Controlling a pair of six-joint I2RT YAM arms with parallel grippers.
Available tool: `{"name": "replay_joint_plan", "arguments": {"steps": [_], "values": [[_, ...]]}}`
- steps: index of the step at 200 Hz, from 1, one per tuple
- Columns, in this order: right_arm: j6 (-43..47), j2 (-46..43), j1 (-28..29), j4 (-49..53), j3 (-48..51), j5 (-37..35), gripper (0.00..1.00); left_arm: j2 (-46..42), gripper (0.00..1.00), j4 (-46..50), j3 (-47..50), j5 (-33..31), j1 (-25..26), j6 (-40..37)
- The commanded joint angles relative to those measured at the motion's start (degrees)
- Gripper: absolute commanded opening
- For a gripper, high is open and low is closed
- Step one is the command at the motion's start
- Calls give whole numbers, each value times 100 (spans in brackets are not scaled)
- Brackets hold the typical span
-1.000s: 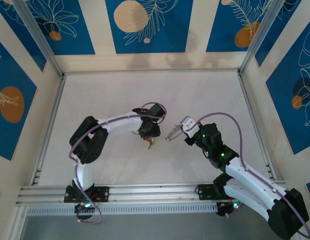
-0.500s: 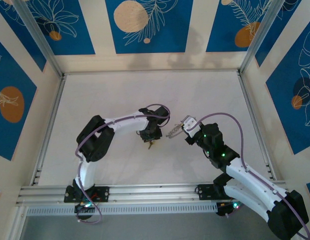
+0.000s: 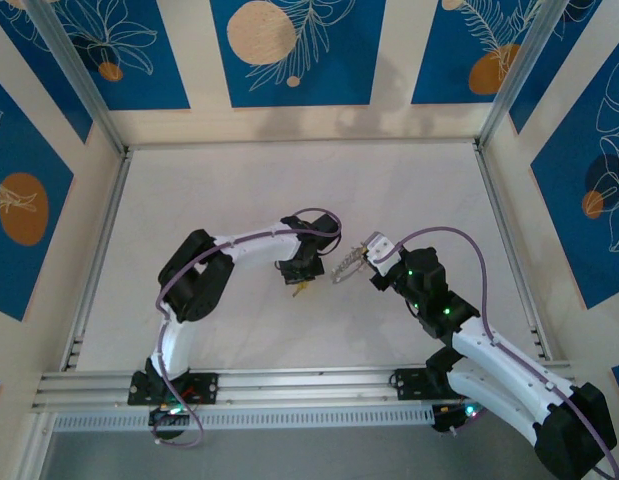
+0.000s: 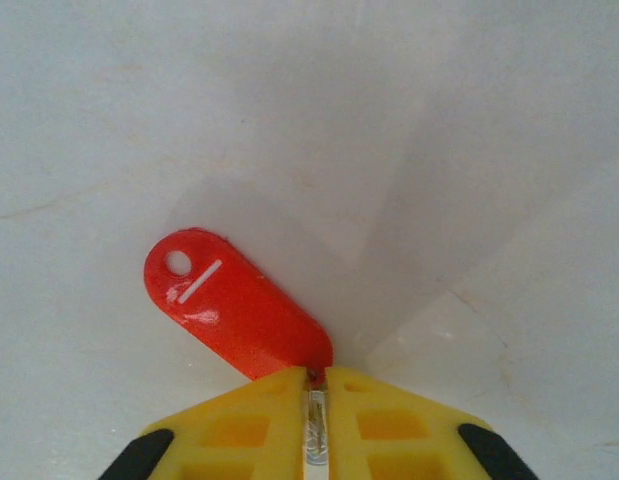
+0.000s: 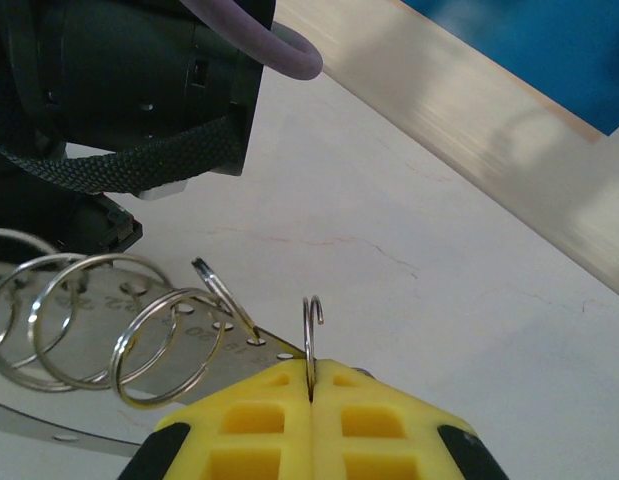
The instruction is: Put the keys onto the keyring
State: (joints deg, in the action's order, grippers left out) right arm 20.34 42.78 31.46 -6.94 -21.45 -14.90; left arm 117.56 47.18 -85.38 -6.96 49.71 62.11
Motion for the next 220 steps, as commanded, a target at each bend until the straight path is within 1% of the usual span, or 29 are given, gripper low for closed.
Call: {"name": "replay_joint_plan", "arguments": {"steps": [1, 9, 23, 29, 65, 99, 105, 117, 132, 160, 183, 208, 220], "values": [[-52, -134, -26, -354, 31, 92, 0, -182, 8, 259, -83, -304, 68, -242], [-49, -134, -31, -359, 36, 109, 0, -240, 6, 241, -63, -331, 71, -351], [-48, -120, -25, -376, 36, 122, 0, -323, 4, 279, -58, -349, 67, -568], [-55, -114, -26, -370, 36, 130, 0, -360, 0, 298, -51, -337, 72, -658], [-82, -94, -26, -306, 5, 196, 0, -768, 0, 229, 102, -276, 70, -1379], [-99, 33, 13, -90, -119, 425, 0, -1313, 1, -220, 477, 53, 52, -2499], [-98, 60, 37, -71, -139, 415, 0, -1340, 2, -228, 541, 44, 43, -2615], [-82, 89, 92, -85, -161, 356, 0, -1212, 0, -64, 551, -2, 18, -2812], [-78, 71, 156, -93, -188, 286, 0, -1018, 0, 31, 642, 5, 3, -2931], [-74, -28, 285, 38, -209, 131, 0, -1064, 0, -560, 1384, 19, 5, -2907], [-74, -92, 341, 122, -201, 58, 0, -1034, 0, -660, 1513, 40, 3, -2923], [-22, -67, 343, 131, -194, 81, 0, -1066, 10, -773, 1569, 155, 3, -3006], [2, -59, 343, 161, -205, 85, 0, -1083, 13, -724, 1573, 147, 3, -3051]]}}
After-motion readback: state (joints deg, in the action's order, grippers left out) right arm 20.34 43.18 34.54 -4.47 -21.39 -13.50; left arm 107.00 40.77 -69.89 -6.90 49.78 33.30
